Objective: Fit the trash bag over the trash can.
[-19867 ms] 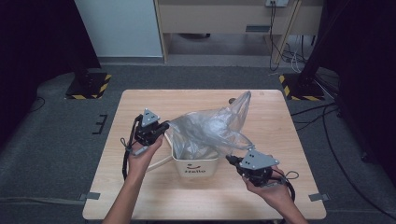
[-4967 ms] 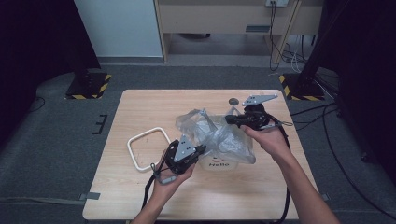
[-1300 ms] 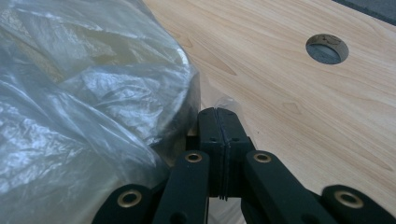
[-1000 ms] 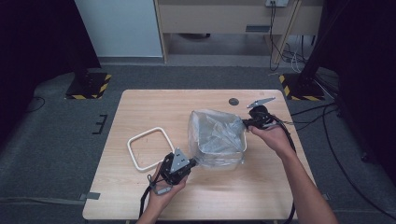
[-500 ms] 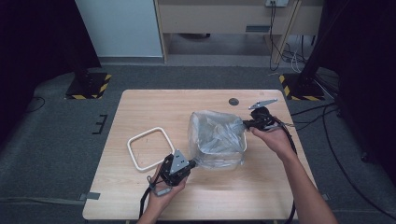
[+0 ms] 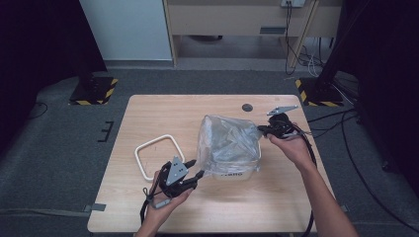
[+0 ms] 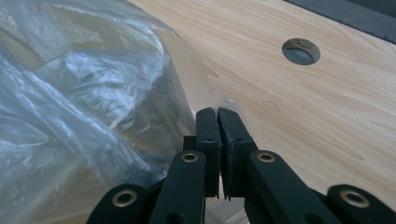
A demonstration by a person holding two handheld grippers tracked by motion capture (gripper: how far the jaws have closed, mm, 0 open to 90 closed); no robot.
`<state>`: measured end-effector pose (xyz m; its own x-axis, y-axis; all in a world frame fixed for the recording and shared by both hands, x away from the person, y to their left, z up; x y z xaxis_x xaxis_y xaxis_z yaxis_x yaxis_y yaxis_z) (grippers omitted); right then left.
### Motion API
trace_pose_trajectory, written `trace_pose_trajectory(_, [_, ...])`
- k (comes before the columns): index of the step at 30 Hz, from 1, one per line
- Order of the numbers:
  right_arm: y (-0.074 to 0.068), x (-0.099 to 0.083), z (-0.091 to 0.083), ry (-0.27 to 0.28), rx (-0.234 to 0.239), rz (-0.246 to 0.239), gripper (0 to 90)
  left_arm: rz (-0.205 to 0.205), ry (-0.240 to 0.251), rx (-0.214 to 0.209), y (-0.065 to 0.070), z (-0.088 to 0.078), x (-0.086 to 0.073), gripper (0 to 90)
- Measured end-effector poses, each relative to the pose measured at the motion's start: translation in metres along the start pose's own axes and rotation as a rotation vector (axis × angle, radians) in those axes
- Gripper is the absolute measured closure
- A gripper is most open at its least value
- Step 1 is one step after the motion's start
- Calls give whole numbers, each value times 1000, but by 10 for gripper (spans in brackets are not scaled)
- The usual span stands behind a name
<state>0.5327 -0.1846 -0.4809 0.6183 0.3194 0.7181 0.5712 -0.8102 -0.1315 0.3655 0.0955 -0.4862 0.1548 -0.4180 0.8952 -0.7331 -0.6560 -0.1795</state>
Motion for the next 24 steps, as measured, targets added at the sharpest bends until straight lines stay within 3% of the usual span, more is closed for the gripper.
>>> trace_pose_trajectory(7, [2,2,-1,17,-7,9,874,2,51,-11,-2,-13,21,398])
trace_pose_trajectory(8, [3,2,-1,20,-8,8,874,-14,41,-8,-1,-15,23,389])
trace_pose_trajectory(12, [4,2,-2,22,-9,14,871,23,73,-17,-3,-17,38,366])
trace_pose_trajectory(24, [4,2,-2,27,-3,26,868,27,77,-9,-8,-17,49,331])
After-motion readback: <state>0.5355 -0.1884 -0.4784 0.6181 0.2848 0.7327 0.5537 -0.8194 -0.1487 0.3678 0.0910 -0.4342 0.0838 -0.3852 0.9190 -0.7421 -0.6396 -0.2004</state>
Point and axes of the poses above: each handheld gripper's, and its own axes: z roughly forward along the jaws, x roughly out of its top, y roughly to its right, the point moved 7 cm from there along z, roughly forward along the jaws, and after that the axes turned 7 degrees about z, right-handed, at the moved point
